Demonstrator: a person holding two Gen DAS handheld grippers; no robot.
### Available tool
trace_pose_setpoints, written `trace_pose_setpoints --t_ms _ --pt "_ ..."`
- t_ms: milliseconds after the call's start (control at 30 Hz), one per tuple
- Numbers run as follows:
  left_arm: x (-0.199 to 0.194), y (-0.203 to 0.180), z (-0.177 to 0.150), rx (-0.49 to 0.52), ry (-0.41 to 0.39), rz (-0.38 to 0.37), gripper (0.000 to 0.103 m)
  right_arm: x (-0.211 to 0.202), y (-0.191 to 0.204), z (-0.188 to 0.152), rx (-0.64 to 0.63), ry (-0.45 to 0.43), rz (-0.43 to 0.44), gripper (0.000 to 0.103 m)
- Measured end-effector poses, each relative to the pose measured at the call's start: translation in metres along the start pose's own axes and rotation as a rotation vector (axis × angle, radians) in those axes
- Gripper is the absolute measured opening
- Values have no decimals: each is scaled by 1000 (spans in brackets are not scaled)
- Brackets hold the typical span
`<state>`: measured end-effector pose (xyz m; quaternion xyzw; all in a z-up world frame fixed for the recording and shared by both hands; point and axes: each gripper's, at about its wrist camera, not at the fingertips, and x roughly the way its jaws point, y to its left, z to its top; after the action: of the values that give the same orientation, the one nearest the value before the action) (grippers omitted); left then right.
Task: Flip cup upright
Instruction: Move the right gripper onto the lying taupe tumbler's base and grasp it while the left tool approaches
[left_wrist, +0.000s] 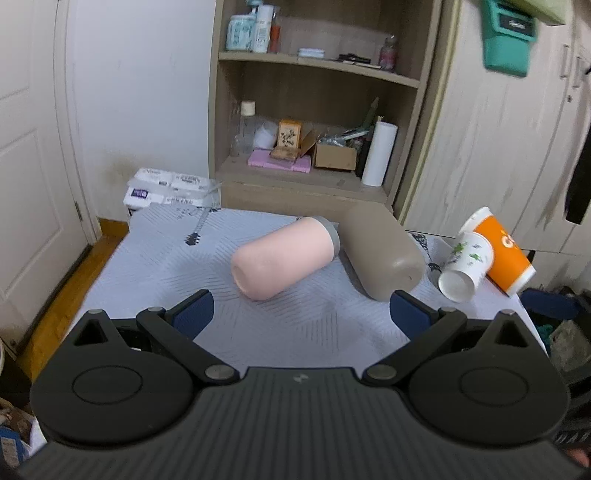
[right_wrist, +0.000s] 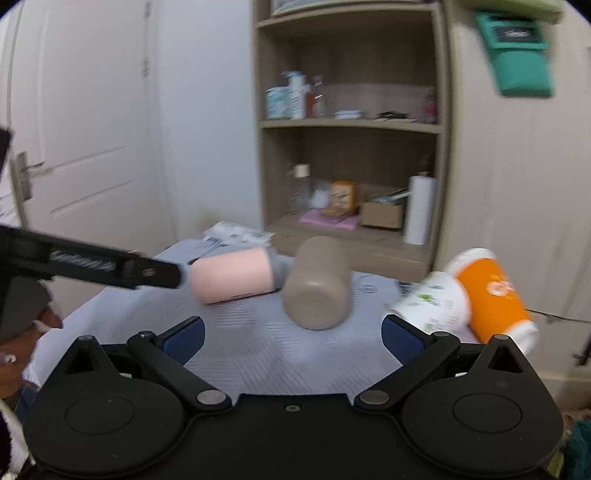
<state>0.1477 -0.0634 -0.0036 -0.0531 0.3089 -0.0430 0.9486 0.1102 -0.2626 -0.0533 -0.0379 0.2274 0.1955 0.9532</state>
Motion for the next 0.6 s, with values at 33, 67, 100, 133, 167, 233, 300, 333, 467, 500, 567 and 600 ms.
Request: trace_pose_setpoints --t_ms 33,67,100,133,167,233,300,333,467,500,567,600 --pt "7 -1 2 -11 11 -5 103 9 -1 2 -5 8 -4 102" --pt "13 0 3 -25 23 -19 103 15 -2 4 -13 14 -8 102" --pt "19 1 4 -45 37 -33 103 22 -2 6 -21 18 -8 102" --pt "26 2 6 -69 53 -45 103 30 -2 7 -31 26 -6 102" --pt "32 3 7 -93 67 -57 103 36 -4 8 -36 34 -5 102" --pt "43 7 9 -151 86 -79 103 50 -4 11 -59 52 -2 102" --pt "53 11 8 -207 99 -83 103 62 -5 13 -84 62 -1 102" --pt "57 12 9 -228 106 -87 103 69 -5 14 -96 64 -2 102" --pt "70 14 10 -273 134 -108 102 91 -8 19 -125 72 7 100" --pt "71 15 9 -280 137 -113 102 96 -9 21 -141 83 9 100" --pt "72 16 10 -282 129 -131 102 105 -10 24 -157 106 3 100" --pt "72 16 11 -274 119 -137 102 109 -13 25 -150 112 2 100"
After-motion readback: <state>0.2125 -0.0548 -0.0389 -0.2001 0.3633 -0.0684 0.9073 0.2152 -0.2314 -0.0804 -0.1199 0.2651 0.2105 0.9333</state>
